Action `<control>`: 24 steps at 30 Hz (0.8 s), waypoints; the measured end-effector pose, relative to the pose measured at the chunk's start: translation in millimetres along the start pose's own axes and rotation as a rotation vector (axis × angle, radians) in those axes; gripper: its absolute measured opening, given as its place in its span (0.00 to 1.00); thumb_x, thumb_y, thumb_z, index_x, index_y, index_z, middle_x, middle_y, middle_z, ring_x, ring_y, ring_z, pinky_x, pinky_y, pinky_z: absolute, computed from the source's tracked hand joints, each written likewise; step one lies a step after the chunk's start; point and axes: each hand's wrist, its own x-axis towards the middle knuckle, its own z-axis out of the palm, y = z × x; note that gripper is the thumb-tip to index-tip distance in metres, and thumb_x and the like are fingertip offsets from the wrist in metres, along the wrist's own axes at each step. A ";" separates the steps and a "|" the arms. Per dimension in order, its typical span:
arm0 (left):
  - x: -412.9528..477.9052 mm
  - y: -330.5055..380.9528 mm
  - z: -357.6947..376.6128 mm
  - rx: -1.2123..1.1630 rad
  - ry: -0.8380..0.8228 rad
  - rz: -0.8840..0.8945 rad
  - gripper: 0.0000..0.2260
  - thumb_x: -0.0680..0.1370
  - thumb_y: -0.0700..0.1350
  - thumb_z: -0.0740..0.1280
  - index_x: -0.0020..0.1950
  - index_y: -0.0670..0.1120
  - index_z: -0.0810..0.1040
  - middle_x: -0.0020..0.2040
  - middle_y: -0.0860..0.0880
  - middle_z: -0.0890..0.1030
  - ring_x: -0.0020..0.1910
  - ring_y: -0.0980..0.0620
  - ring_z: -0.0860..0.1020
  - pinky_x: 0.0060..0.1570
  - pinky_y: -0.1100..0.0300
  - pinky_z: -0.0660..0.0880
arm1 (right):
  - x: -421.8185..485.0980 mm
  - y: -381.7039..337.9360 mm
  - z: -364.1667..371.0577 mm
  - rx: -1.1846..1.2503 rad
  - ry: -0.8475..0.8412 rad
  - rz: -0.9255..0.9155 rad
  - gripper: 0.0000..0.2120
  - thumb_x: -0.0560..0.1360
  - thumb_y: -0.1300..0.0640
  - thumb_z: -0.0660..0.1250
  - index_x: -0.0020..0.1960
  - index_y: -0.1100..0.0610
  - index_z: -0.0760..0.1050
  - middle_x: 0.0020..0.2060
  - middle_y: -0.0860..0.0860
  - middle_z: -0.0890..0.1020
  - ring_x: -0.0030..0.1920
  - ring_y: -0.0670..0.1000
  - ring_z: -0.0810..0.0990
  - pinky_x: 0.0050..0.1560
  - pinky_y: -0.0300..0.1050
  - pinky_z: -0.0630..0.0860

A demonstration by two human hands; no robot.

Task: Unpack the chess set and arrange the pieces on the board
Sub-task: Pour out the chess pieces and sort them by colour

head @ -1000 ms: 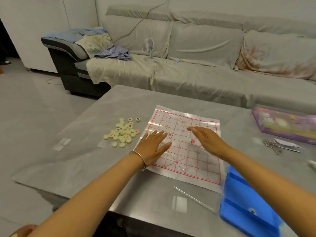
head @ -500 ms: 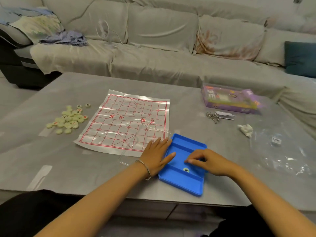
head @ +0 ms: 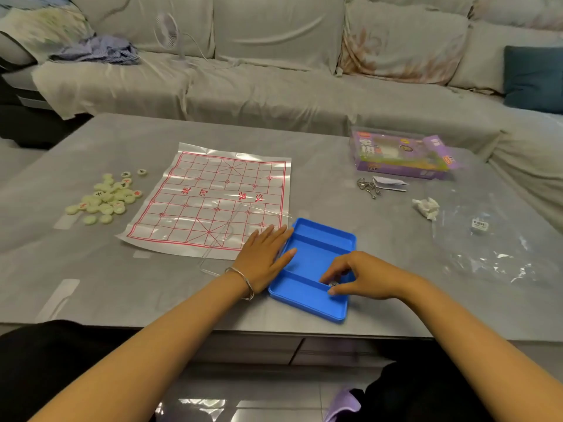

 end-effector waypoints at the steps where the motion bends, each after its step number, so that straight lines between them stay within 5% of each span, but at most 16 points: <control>1: -0.2 -0.4 0.7 -0.002 0.001 0.000 0.25 0.81 0.57 0.46 0.76 0.53 0.45 0.77 0.53 0.48 0.76 0.53 0.44 0.72 0.57 0.38 | -0.6 -0.7 -0.4 -0.034 -0.010 0.003 0.12 0.72 0.54 0.71 0.55 0.50 0.80 0.45 0.39 0.77 0.47 0.40 0.76 0.49 0.31 0.72; 8: 2.1 -4.4 5.2 0.013 0.022 0.017 0.30 0.76 0.63 0.40 0.76 0.54 0.45 0.77 0.54 0.49 0.76 0.54 0.45 0.71 0.58 0.38 | -6.0 4.6 -9.5 -0.408 0.059 -0.046 0.12 0.70 0.43 0.70 0.50 0.47 0.78 0.45 0.41 0.79 0.49 0.42 0.74 0.58 0.35 0.60; 11: 2.2 -5.7 7.2 0.007 0.038 0.018 0.36 0.70 0.67 0.34 0.76 0.54 0.45 0.77 0.54 0.49 0.76 0.54 0.45 0.70 0.60 0.37 | -6.9 10.3 -10.3 -0.343 0.046 -0.063 0.12 0.70 0.43 0.70 0.50 0.47 0.77 0.47 0.40 0.78 0.50 0.41 0.72 0.55 0.34 0.57; 14: 2.4 -6.1 7.8 0.008 0.050 0.020 0.38 0.68 0.69 0.32 0.76 0.55 0.45 0.77 0.54 0.49 0.76 0.54 0.45 0.69 0.61 0.37 | -6.9 13.9 -10.1 -0.196 0.032 -0.050 0.09 0.70 0.46 0.72 0.47 0.47 0.77 0.46 0.41 0.80 0.49 0.41 0.74 0.52 0.34 0.65; 24: 1.1 -3.3 5.4 0.003 0.030 0.009 0.28 0.78 0.63 0.41 0.76 0.54 0.46 0.77 0.54 0.49 0.76 0.54 0.45 0.71 0.59 0.37 | 0.3 15.7 -10.0 0.071 0.006 0.047 0.03 0.72 0.52 0.71 0.44 0.51 0.83 0.42 0.43 0.84 0.45 0.39 0.80 0.53 0.34 0.72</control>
